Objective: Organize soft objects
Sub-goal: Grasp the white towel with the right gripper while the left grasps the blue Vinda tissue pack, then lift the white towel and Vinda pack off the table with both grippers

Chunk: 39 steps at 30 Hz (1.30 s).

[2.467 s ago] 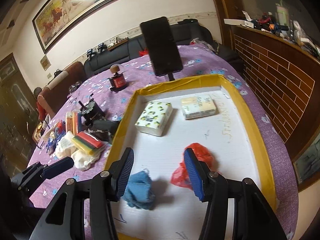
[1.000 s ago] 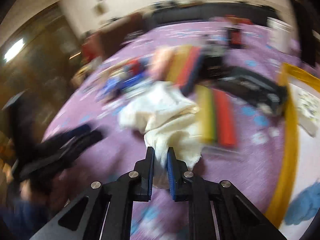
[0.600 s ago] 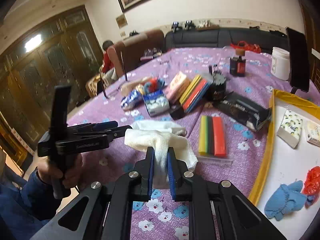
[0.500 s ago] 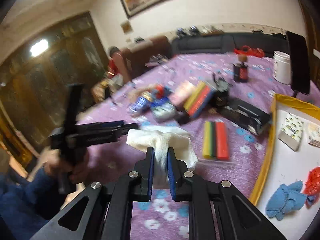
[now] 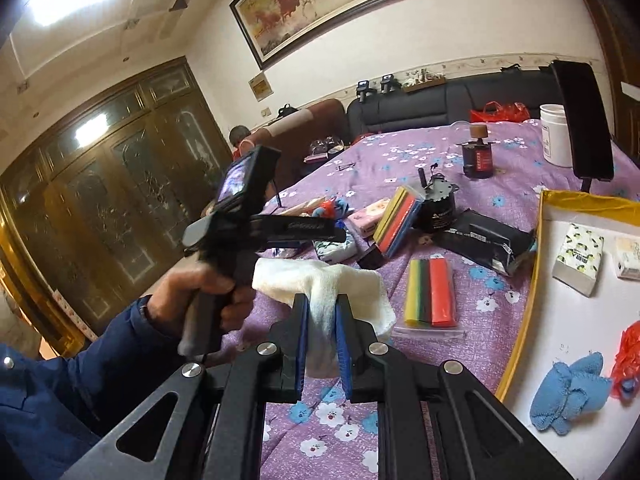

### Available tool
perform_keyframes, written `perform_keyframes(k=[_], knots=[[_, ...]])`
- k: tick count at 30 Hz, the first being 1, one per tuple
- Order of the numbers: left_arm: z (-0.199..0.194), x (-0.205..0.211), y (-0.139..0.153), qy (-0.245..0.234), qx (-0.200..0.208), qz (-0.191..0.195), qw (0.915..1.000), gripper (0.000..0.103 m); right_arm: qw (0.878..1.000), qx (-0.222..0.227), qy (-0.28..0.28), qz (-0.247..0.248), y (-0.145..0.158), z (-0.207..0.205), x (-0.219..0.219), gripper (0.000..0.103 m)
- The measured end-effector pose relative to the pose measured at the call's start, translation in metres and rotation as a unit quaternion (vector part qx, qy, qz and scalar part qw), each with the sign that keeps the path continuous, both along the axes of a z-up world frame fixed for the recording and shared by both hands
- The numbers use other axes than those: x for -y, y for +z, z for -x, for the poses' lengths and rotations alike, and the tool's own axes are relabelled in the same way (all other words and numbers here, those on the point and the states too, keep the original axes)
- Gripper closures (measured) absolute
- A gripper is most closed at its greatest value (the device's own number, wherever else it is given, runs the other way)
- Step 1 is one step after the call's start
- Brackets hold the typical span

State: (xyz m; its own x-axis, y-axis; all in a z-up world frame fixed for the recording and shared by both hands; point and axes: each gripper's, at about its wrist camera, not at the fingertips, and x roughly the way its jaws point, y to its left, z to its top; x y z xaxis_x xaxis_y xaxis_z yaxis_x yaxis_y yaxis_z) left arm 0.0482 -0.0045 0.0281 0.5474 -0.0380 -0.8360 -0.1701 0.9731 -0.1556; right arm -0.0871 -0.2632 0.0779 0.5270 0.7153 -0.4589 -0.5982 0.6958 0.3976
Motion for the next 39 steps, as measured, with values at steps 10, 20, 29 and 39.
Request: perform_keyframes(k=[10, 20, 29, 39], knots=[[0.008, 0.0, -0.016, -0.017, 0.001, 0.004, 0.9998, 0.05, 1.0, -0.014, -0.005, 0.003, -0.01, -0.004, 0.005, 0.086], [0.102, -0.045, -0.013, -0.056, 0.018, 0.039, 0.9975, 0.054, 0.993, -0.027, -0.007, 0.111, -0.042, -0.007, -0.031, 0.086], [0.124, -0.042, -0.017, -0.075, 0.037, 0.028, 0.9961, 0.052, 0.981, -0.052, -0.009, 0.184, -0.064, -0.003, -0.047, 0.081], [0.127, -0.038, -0.019, -0.076, 0.052, 0.004, 0.9957, 0.05, 0.982, -0.002, -0.027, 0.189, -0.042, 0.002, -0.051, 0.022]])
